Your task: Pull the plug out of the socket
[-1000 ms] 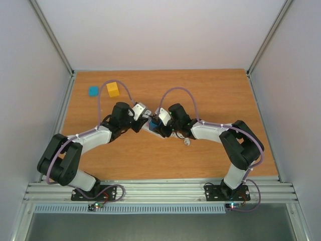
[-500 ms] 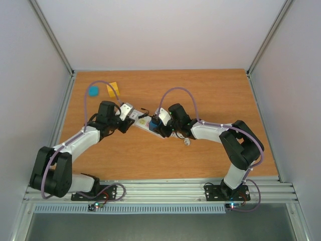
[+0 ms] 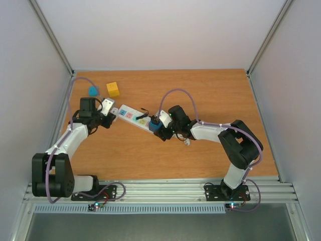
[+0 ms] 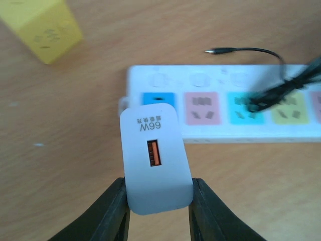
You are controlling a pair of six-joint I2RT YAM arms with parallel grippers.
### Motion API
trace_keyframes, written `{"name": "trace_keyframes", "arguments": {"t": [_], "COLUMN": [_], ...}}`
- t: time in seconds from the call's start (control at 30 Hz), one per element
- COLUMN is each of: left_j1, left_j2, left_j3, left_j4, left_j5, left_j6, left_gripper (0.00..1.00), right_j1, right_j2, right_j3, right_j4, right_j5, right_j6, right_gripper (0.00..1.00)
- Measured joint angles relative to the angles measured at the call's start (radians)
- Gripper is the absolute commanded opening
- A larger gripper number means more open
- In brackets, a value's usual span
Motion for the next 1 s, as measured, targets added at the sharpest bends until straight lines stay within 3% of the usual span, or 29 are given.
{"name": "trace_keyframes", "arguments": {"t": [0.2,0.53,1.0], "left_j1": [0.085,0.15,0.151], "left_j2": [0.08,0.26,0.43], "left_j3": [0.104,0.259,0.28], "left_j4": [-0.009,-0.016,0.091], "left_j5": [-0.079,-0.283,-0.547], "left_j6": [0.05,0.182,0.387], "left_gripper": [0.22,0.22,0.23], "right_j1": [0.001,-0.005,-0.127], "right_j2": [-0.007,-0.157,-0.383], "right_j3": [-0.012,0.005,0.144], "right_j4": [-0.037,-0.123,-0.26], "right_j5": [-0.009,-0.054,-0.215], "right_j6": [0.029,0.066,0.21], "right_gripper": [0.98,0.98,0.99]}}
